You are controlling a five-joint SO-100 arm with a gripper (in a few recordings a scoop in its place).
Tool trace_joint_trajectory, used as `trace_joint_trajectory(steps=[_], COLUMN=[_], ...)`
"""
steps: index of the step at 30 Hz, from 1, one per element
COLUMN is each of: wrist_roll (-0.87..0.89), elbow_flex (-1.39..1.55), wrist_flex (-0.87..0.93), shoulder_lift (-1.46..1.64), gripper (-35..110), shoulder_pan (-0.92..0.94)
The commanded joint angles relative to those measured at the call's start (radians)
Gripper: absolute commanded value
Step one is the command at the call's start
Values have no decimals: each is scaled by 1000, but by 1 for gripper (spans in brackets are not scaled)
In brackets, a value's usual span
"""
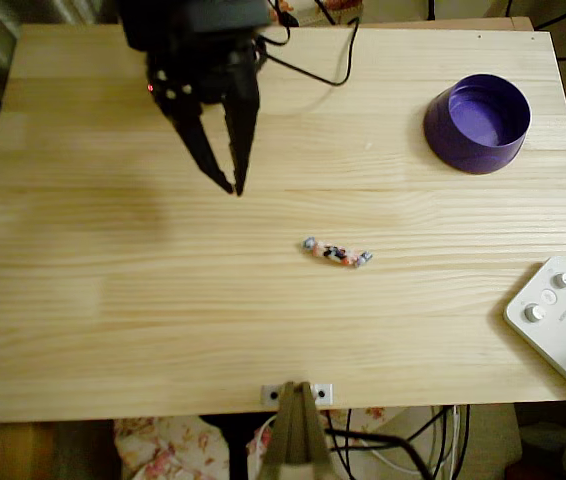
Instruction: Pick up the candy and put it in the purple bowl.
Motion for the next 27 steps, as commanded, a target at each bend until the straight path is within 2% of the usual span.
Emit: trace_joint_trajectory(steps=[1,3,6,9,20,27], wrist_roll=[-110,-155,-101,-127,-209,-244], elbow_flex=[-138,-229,-428,-505,-637,-701], wrist_flex=[-52,-67,48,55,58,64], shoulder_lift=[-21,-167,-417,-554,-836,-979], gripper=[-1,-1,-1,-1,0,5], shoulder_pan=[28,55,72,74,-202,-308])
